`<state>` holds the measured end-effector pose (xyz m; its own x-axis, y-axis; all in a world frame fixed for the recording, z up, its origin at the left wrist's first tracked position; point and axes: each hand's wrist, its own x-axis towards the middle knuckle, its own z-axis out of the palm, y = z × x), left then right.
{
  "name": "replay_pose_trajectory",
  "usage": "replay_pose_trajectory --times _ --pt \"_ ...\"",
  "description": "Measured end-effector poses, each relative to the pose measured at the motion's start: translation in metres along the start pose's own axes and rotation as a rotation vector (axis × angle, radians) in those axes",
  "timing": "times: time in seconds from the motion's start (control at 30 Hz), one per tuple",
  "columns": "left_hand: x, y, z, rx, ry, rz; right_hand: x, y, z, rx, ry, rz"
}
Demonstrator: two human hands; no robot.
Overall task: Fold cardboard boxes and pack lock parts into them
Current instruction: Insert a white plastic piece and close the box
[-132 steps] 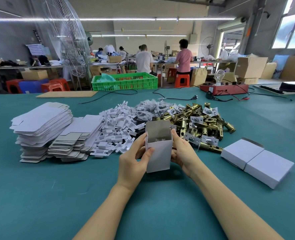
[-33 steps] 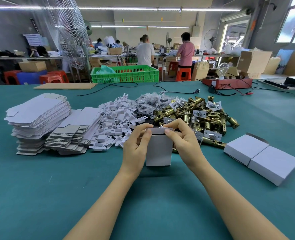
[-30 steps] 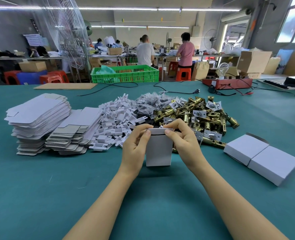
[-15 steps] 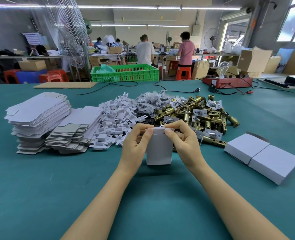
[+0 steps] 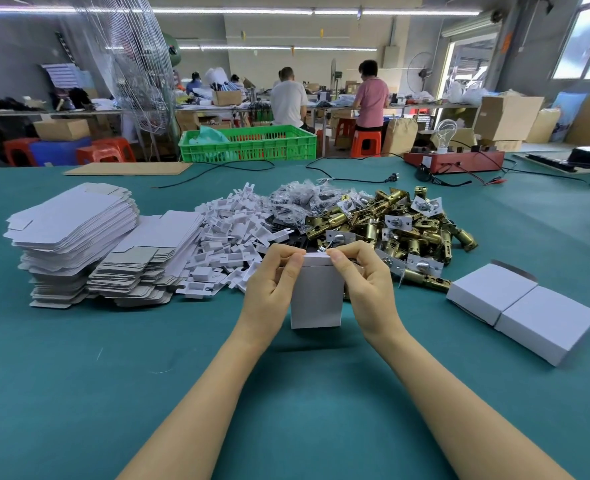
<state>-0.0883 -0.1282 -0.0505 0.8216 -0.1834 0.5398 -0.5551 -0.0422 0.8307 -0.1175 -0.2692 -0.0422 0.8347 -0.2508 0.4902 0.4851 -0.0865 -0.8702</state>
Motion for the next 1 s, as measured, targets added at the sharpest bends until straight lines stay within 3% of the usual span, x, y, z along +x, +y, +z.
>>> replay_pose_trajectory --times 0.13,0.53,1.0 --pt "-0.003 -0.001 0.002 0.031 -0.023 0.079 0.0 0.002 0.001 0.001 0.005 0.015" --pt "-0.001 -0.004 -0.001 -0.019 -0.019 0.023 -0.001 0.008 0.002 -0.106 -0.023 0.014" --pt "-0.003 -0.008 0.0 0.059 -0.025 0.096 -0.001 0.012 0.003 -0.129 0.002 -0.003"
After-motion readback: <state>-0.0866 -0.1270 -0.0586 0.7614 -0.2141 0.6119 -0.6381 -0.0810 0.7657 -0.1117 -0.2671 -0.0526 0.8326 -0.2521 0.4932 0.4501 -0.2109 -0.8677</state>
